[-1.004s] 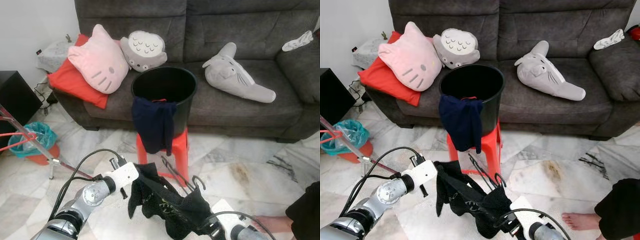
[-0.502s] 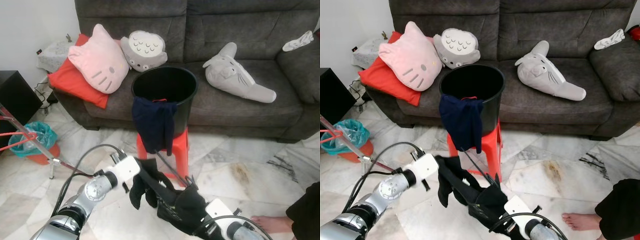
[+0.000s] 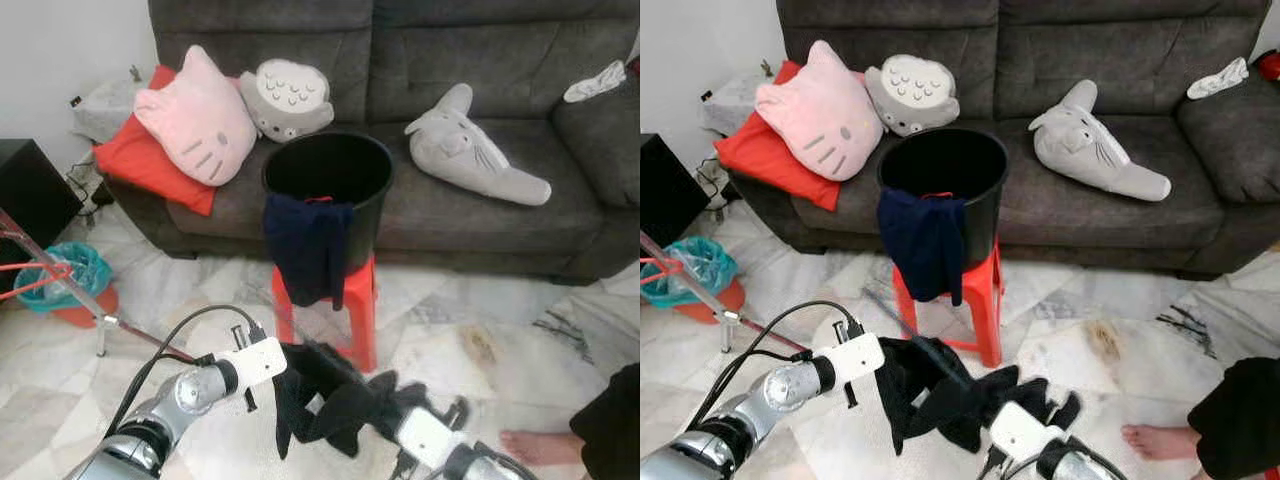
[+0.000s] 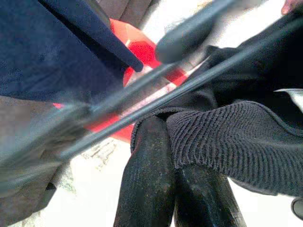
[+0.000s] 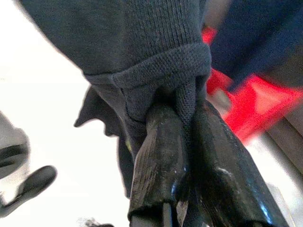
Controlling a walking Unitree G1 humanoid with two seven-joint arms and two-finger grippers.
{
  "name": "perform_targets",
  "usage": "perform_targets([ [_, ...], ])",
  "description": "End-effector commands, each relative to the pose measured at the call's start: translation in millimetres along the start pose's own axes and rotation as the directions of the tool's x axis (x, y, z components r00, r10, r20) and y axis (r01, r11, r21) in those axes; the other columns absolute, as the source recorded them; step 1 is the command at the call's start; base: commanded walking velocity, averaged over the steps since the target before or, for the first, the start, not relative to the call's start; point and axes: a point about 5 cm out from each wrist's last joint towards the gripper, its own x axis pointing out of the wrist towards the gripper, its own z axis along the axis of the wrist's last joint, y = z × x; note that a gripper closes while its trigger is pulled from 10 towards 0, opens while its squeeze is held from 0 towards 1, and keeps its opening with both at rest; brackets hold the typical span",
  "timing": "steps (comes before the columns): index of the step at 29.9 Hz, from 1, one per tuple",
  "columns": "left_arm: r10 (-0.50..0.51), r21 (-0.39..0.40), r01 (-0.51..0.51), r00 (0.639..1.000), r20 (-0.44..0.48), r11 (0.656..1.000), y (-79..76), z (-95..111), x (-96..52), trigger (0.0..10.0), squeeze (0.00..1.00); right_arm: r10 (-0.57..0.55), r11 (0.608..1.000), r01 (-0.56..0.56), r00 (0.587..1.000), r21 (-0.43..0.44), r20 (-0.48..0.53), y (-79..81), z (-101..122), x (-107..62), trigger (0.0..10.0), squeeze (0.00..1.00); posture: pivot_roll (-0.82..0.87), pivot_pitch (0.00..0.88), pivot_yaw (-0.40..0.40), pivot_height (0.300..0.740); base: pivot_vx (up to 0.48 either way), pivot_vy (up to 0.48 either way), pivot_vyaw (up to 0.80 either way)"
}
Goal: Hang hanger
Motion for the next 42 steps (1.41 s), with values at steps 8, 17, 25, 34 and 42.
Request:
perform_targets([
  [8, -0.001, 0.014, 0.001, 1.0, -0.026, 1.0, 2.9, -6.6, -5.3, 10.0, 0.0, -0.047, 0.999, 0.05, 0.994, 0.021, -0.097, -7.7, -12.2, -1.7, 10.0, 0.0, -0.08, 0.063, 0.096, 0.74, 0.0, 0.0, 0.0],
  [17, 0.053, 0.009, -0.053, 0.998, -0.015, 0.999, 12.2, -5.6, -7.1, 10.0, 0.0, 0.04, 0.999, -0.039, 0.996, 0.011, -0.075, -6.1, -15.7, -12.6, 10.0, 0.0, -0.08, 0.063, 0.094, 0.74, 0.0, 0.0, 0.0],
  [25, 0.059, 0.012, -0.059, 0.998, -0.001, 0.998, 13.5, -2.4, -5.3, 10.0, 0.0, -0.019, 0.995, 0.021, 1.0, -0.097, 0.021, -10.5, -0.9, -10.7, 10.0, 0.0, -0.08, 0.063, 0.095, 0.74, 0.0, 0.0, 0.0],
  [34, 0.048, 0.011, -0.048, 0.999, -0.013, 0.999, 11.0, -2.9, -3.9, 10.0, 0.0, -0.093, 0.987, 0.111, 0.985, -0.12, 0.149, -10.0, 21.1, -11.8, 10.0, 0.0, -0.08, 0.065, 0.093, 0.74, 0.0, 0.0, 0.0],
  [42, 0.051, 0.021, -0.05, 0.998, -0.037, 0.998, 13.7, -2.3, -1.1, 10.0, 0.0, -0.075, 0.993, 0.09, 0.981, -0.075, 0.179, 11.2, 29.7, -14.7, 10.0, 0.0, -0.09, 0.063, 0.091, 0.74, 0.0, 0.0, 0.0],
])
